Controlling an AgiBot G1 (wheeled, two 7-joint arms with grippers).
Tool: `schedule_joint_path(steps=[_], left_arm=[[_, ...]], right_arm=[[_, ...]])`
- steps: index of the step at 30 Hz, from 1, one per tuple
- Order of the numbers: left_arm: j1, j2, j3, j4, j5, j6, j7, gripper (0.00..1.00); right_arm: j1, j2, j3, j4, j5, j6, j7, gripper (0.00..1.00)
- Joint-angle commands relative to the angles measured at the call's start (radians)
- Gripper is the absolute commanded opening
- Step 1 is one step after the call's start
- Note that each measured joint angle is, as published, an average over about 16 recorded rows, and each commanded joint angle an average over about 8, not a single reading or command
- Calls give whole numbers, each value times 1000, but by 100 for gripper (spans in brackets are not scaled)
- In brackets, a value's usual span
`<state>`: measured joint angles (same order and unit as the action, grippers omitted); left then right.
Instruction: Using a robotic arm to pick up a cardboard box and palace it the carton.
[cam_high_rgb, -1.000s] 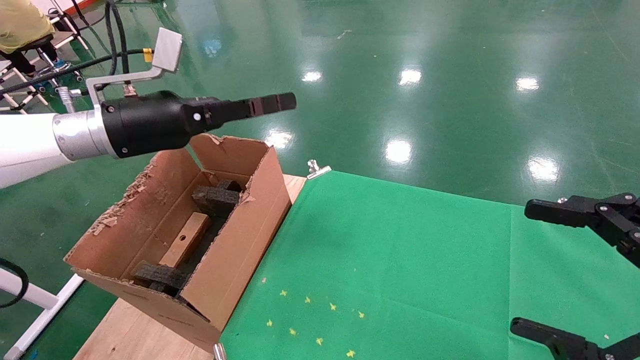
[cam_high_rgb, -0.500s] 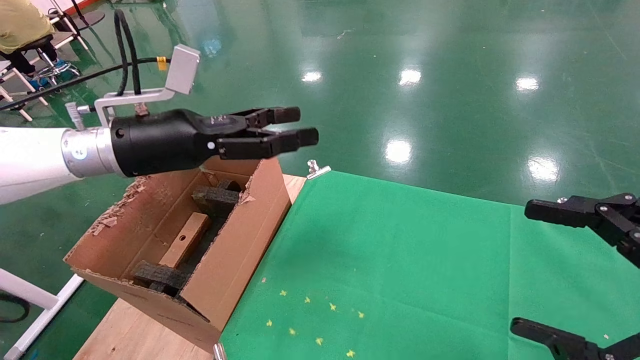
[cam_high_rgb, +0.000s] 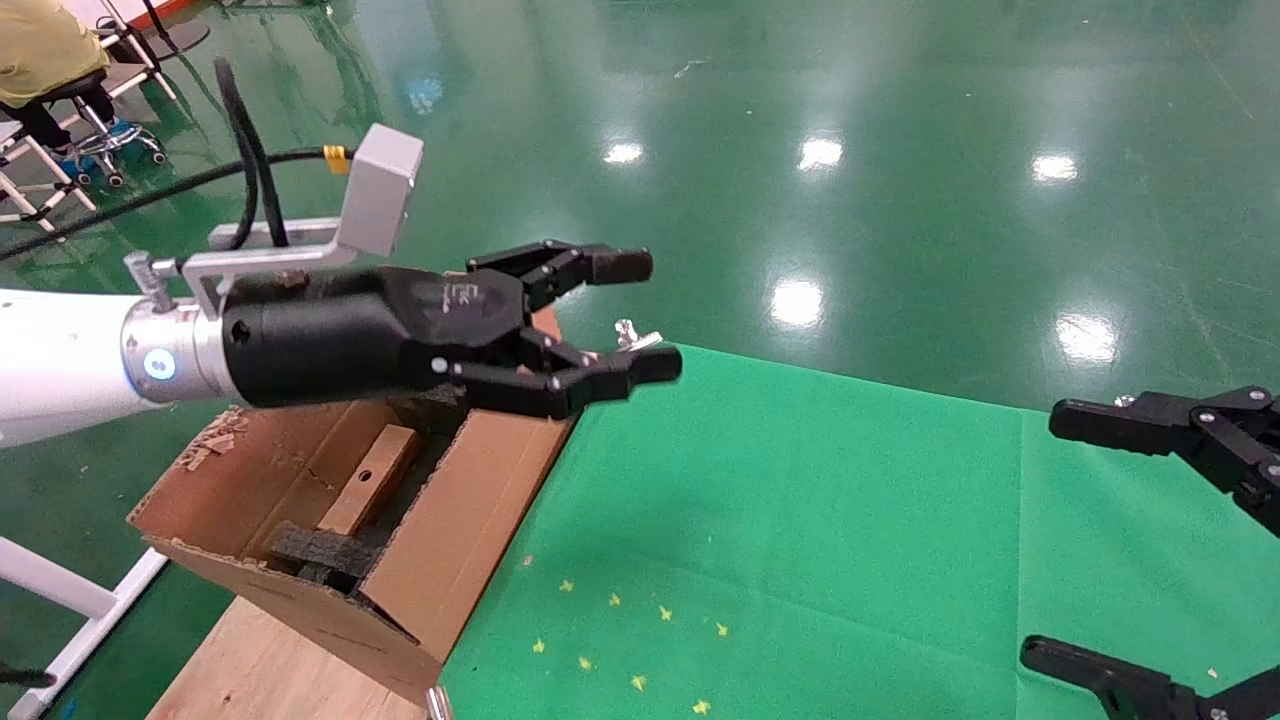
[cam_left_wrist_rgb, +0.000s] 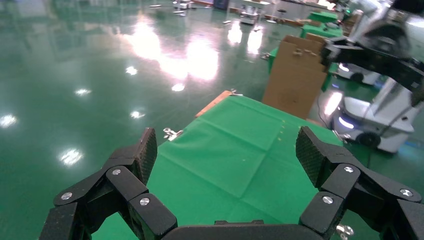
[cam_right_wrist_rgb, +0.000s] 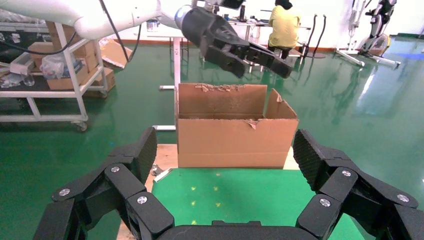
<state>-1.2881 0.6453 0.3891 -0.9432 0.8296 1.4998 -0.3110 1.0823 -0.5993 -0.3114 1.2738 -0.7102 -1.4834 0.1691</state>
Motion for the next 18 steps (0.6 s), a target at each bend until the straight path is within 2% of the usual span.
schedule_joint_path(steps=[1,18], left_arm=[[21,-3,-11,-34,-10,0,12,100],[198,-32,-102,-316,-92,-4,114,100]], right_arm=[[0,0,0,0,0,0,0,100],[0,0,-1,0,0,0,0,100]])
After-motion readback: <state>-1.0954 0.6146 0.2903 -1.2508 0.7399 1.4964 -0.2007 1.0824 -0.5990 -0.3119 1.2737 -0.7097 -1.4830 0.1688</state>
